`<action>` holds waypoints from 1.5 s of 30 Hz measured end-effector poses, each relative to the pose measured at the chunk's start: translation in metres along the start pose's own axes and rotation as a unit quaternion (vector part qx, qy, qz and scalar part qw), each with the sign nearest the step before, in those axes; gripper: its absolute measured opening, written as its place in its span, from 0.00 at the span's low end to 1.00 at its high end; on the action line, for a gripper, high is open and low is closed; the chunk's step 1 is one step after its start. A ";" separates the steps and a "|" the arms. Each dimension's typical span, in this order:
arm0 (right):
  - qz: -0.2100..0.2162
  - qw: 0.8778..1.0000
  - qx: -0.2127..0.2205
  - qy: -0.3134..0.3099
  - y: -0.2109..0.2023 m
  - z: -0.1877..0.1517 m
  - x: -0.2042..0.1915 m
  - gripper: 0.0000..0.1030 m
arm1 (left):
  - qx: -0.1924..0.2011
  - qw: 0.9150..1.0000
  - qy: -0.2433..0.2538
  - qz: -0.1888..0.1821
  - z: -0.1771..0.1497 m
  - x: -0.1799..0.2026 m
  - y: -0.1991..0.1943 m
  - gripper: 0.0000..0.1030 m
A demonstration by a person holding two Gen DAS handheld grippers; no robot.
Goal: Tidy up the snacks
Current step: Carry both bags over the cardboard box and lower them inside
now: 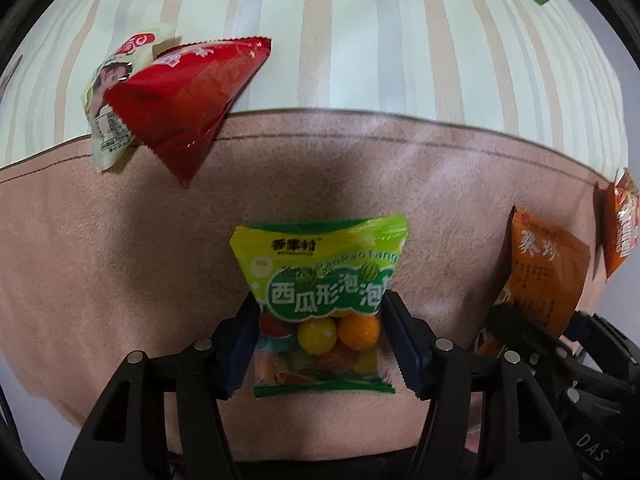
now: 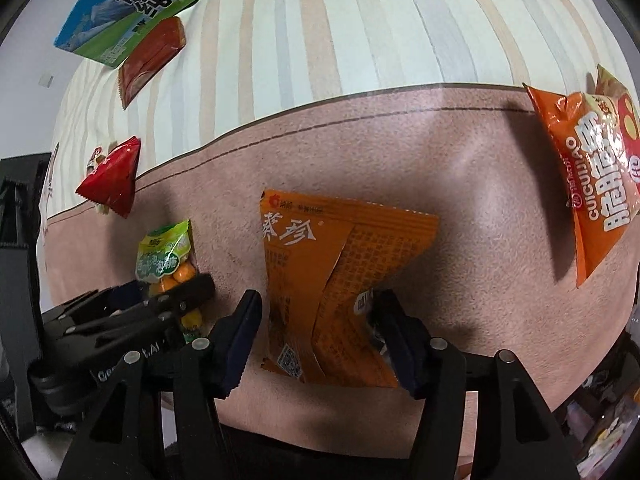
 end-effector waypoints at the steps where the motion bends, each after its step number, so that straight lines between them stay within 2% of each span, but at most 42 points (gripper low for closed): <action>1: -0.001 1.000 0.000 0.000 0.001 0.001 0.000 0.61 | 0.001 1.000 -0.006 0.001 -0.001 0.000 -0.002 0.57; 3: 0.001 1.000 0.001 -0.001 0.001 0.000 -0.001 0.61 | 0.010 1.000 -0.021 -0.009 -0.004 -0.001 -0.006 0.57; 6: 0.006 1.000 0.001 0.003 0.003 0.001 0.000 0.61 | 0.004 0.999 -0.028 -0.032 -0.006 -0.002 0.001 0.67; 8: 0.005 1.000 -0.001 0.004 0.003 0.002 0.003 0.61 | 0.001 0.999 -0.022 -0.031 -0.006 -0.001 0.006 0.71; 12: 0.007 1.000 0.000 0.009 0.000 0.007 0.006 0.61 | -0.015 1.000 -0.024 -0.010 -0.006 0.011 0.007 0.71; 15: 0.014 1.000 0.004 0.012 -0.002 0.007 0.007 0.61 | -0.011 0.997 -0.064 -0.045 -0.010 0.001 0.001 0.71; 19: 0.019 1.000 0.004 0.018 -0.003 0.007 0.011 0.61 | -0.020 0.993 -0.092 -0.068 -0.009 -0.013 0.012 0.71; 24: 0.005 1.000 0.003 0.009 -0.001 0.007 0.008 0.62 | -0.020 0.993 -0.100 -0.063 -0.004 -0.008 0.018 0.74; 25: 0.000 1.000 0.004 0.005 -0.001 0.007 0.007 0.60 | -0.016 0.993 -0.098 -0.057 -0.003 -0.006 0.018 0.69; 26: -0.010 1.000 0.006 0.001 -0.002 0.006 0.006 0.58 | -0.008 0.994 -0.092 -0.051 -0.001 -0.008 0.015 0.57; 27: -0.020 1.000 0.011 -0.002 -0.002 0.006 0.004 0.54 | -0.002 0.996 -0.081 -0.046 -0.004 -0.002 0.012 0.50; 28: -0.023 1.000 0.017 -0.004 -0.003 0.005 0.003 0.53 | 0.002 0.997 -0.069 -0.037 -0.005 0.004 0.009 0.48; 32: -0.020 0.999 0.030 -0.007 -0.007 0.003 0.000 0.49 | 0.006 0.998 -0.056 -0.032 -0.008 0.016 0.003 0.47; 35: 0.009 0.999 0.037 -0.001 -0.013 0.003 0.001 0.47 | 0.007 0.998 -0.055 -0.038 -0.002 0.019 -0.007 0.47; 39: 0.045 0.998 0.041 0.014 -0.027 0.004 0.007 0.44 | 0.013 0.997 -0.056 -0.055 0.006 0.019 -0.031 0.47; 45: 0.074 0.995 0.072 0.004 -0.068 0.021 0.004 0.44 | 0.051 0.994 -0.043 -0.091 0.027 0.036 -0.081 0.46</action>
Point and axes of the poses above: each gripper's, at about its wrist camera, not at the fingertips, and y roughly the way its jaws point, x to its right, z to its top, the point moved 2 cm from there along y, roughly the way its jaws point, and after that the axes turned 8 degrees about -y, right-handed, at the moved point
